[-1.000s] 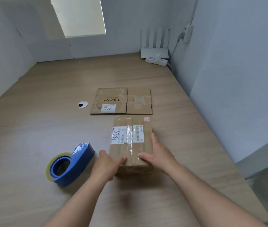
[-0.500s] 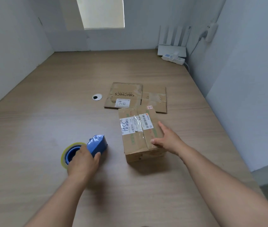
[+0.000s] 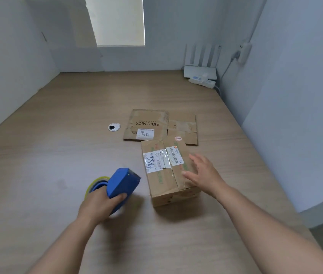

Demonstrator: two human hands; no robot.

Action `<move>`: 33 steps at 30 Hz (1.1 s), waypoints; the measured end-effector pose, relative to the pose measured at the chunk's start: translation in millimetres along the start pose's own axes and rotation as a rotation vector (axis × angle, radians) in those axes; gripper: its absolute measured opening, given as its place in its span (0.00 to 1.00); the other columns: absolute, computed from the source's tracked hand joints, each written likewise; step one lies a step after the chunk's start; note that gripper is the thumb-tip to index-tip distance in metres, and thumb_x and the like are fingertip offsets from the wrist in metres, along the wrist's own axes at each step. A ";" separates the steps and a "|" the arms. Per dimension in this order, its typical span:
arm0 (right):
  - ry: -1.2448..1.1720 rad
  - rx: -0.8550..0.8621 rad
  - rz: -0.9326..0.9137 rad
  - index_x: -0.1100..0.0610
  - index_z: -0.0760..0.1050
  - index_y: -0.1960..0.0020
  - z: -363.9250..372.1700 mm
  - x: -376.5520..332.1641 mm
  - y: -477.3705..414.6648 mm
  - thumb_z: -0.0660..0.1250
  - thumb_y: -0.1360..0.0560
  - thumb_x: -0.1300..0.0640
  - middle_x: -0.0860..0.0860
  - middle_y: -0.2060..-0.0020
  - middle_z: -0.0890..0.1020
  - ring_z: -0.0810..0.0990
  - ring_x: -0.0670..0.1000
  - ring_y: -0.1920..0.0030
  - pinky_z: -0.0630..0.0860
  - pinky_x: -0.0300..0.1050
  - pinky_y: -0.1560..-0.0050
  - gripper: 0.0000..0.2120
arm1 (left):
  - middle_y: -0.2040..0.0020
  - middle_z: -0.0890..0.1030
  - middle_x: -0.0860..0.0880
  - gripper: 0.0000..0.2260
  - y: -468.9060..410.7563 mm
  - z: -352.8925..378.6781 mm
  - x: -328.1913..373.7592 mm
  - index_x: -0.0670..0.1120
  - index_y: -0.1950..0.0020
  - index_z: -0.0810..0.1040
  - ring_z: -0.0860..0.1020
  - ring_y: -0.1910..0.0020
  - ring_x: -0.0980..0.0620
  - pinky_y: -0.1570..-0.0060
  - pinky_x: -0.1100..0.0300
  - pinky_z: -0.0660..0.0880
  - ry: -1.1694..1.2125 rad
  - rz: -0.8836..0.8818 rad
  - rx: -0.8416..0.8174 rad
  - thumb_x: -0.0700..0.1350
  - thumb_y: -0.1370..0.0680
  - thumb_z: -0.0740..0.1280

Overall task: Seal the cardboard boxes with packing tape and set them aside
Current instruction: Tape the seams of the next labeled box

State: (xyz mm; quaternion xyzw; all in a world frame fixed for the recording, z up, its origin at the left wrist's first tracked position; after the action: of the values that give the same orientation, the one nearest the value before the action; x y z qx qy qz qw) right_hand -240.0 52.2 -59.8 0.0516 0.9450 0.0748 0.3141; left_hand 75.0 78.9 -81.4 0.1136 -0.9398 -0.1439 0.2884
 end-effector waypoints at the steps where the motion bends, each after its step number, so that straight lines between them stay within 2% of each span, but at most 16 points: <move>1: -0.035 0.048 -0.045 0.53 0.62 0.25 -6.4 -9.4 2.4 0.69 0.25 0.48 0.49 0.26 0.62 0.59 0.50 0.26 0.56 0.44 0.28 0.32 | 0.60 0.80 0.52 0.08 5.3 -3.0 7.6 0.51 0.56 0.78 0.78 0.60 0.51 0.60 0.56 0.74 0.125 0.062 -0.032 0.54 0.27 0.71; 3: -0.195 0.052 -0.123 0.52 0.68 0.29 -16.4 -33.6 9.3 0.70 0.26 0.52 0.48 0.33 0.71 0.68 0.49 0.32 0.63 0.44 0.30 0.27 | 0.59 0.81 0.51 0.05 17.9 -10.1 26.4 0.52 0.56 0.79 0.79 0.60 0.52 0.61 0.59 0.73 0.335 0.162 -0.118 0.48 0.28 0.74; 4: -0.313 0.001 -0.148 0.51 0.70 0.30 -18.4 -47.1 14.5 0.71 0.26 0.54 0.46 0.38 0.74 0.71 0.47 0.37 0.67 0.43 0.33 0.26 | 0.59 0.82 0.51 0.06 23.4 -13.9 35.8 0.52 0.55 0.80 0.79 0.60 0.52 0.61 0.61 0.74 0.380 0.211 -0.162 0.45 0.28 0.75; 6: -0.481 -0.135 -0.191 0.50 0.71 0.31 -18.8 -71.5 25.5 0.74 0.29 0.53 0.41 0.45 0.74 0.74 0.41 0.43 0.71 0.39 0.38 0.28 | 0.58 0.83 0.52 0.10 31.8 -20.7 52.1 0.54 0.52 0.80 0.81 0.59 0.55 0.59 0.62 0.76 0.397 0.294 -0.226 0.44 0.29 0.76; 8: -0.523 -0.222 -0.229 0.49 0.70 0.31 -17.5 -86.3 32.1 0.72 0.33 0.50 0.39 0.44 0.74 0.74 0.39 0.42 0.73 0.37 0.41 0.31 | 0.57 0.83 0.57 0.12 38.1 -25.6 64.6 0.56 0.50 0.79 0.80 0.59 0.57 0.61 0.65 0.75 0.372 0.348 -0.267 0.44 0.30 0.76; 10: -0.629 -0.277 -0.223 0.53 0.72 0.34 -18.0 -91.4 35.1 0.72 0.30 0.56 0.43 0.45 0.78 0.77 0.41 0.45 0.75 0.36 0.45 0.26 | 0.56 0.83 0.59 0.12 43.3 -27.9 73.9 0.56 0.50 0.79 0.80 0.58 0.58 0.61 0.65 0.76 0.338 0.389 -0.295 0.44 0.29 0.76; 12: -0.741 -0.283 -0.218 0.59 0.77 0.42 -22.0 -93.3 38.5 0.70 0.27 0.66 0.50 0.52 0.81 0.80 0.41 0.53 0.76 0.34 0.50 0.14 | 0.56 0.82 0.59 0.11 45.5 -28.0 79.3 0.55 0.51 0.79 0.80 0.59 0.57 0.60 0.64 0.76 0.315 0.411 -0.321 0.43 0.29 0.75; 14: -0.749 -0.234 -0.253 0.61 0.79 0.52 -27.4 -93.1 41.2 0.68 0.26 0.69 0.53 0.59 0.81 0.79 0.43 0.58 0.75 0.34 0.52 0.06 | 0.58 0.83 0.58 0.09 46.6 -26.4 82.4 0.54 0.53 0.80 0.79 0.62 0.58 0.61 0.63 0.75 0.291 0.417 -0.343 0.44 0.29 0.75; 17: -0.725 -0.147 -0.299 0.60 0.77 0.58 -34.6 -92.1 42.6 0.65 0.24 0.68 0.55 0.61 0.79 0.77 0.45 0.60 0.74 0.35 0.55 0.06 | 0.57 0.83 0.55 0.11 46.4 -23.2 82.3 0.54 0.54 0.80 0.79 0.62 0.56 0.61 0.61 0.75 0.304 0.380 -0.360 0.51 0.34 0.73; 19: -0.738 -0.083 -0.259 0.60 0.74 0.58 -37.5 -86.8 40.6 0.62 0.22 0.67 0.53 0.63 0.79 0.76 0.41 0.64 0.72 0.32 0.60 0.07 | 0.56 0.83 0.55 0.13 45.6 -21.7 81.5 0.53 0.52 0.80 0.80 0.59 0.55 0.60 0.61 0.76 0.321 0.364 -0.374 0.53 0.36 0.71; 22: -0.760 -0.023 -0.192 0.57 0.75 0.56 -40.9 -74.4 37.9 0.61 0.21 0.62 0.51 0.61 0.81 0.77 0.41 0.63 0.72 0.39 0.59 0.07 | 0.55 0.83 0.55 0.13 45.0 -20.6 81.8 0.53 0.52 0.80 0.80 0.59 0.55 0.59 0.61 0.76 0.325 0.367 -0.386 0.53 0.35 0.72; 23: -0.775 -0.057 -0.197 0.56 0.76 0.53 -40.6 -73.3 38.8 0.62 0.22 0.60 0.50 0.59 0.82 0.78 0.42 0.60 0.73 0.40 0.57 0.05 | 0.55 0.83 0.55 0.12 45.0 -20.3 82.1 0.53 0.52 0.80 0.80 0.59 0.55 0.59 0.62 0.76 0.326 0.370 -0.388 0.52 0.34 0.73; 25: -0.779 -0.170 -0.231 0.55 0.78 0.47 -38.7 -75.5 43.4 0.64 0.28 0.58 0.51 0.52 0.83 0.79 0.43 0.53 0.75 0.37 0.52 0.11 | 0.56 0.83 0.56 0.09 45.3 -19.2 83.1 0.53 0.52 0.80 0.80 0.59 0.57 0.61 0.64 0.76 0.329 0.371 -0.397 0.48 0.30 0.75; 28: -0.720 -0.277 -0.260 0.59 0.77 0.43 -33.8 -80.2 49.1 0.69 0.28 0.64 0.52 0.51 0.82 0.79 0.40 0.53 0.75 0.33 0.52 0.14 | 0.57 0.83 0.57 0.12 46.5 -17.8 86.3 0.54 0.52 0.80 0.80 0.60 0.58 0.62 0.65 0.76 0.335 0.372 -0.415 0.51 0.35 0.73; 33: -0.732 -0.196 -0.249 0.61 0.78 0.54 -33.8 -77.6 46.1 0.68 0.26 0.69 0.50 0.60 0.80 0.78 0.38 0.61 0.75 0.33 0.55 0.05 | 0.56 0.83 0.59 0.14 46.6 -17.1 88.1 0.54 0.51 0.79 0.80 0.59 0.58 0.61 0.65 0.76 0.325 0.379 -0.433 0.53 0.36 0.71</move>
State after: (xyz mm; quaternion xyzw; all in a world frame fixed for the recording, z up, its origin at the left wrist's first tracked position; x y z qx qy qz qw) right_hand -196.2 82.7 20.4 -0.0705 0.7580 0.1024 0.6403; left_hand 7.6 92.7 -7.3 -0.1061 -0.8335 -0.2642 0.4735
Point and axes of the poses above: each hand's wrist, its own y-axis away from the middle knuckle, its own z-axis out of the palm, x = y × z, the point moved 5 cm from there along -y, towards the middle knuckle
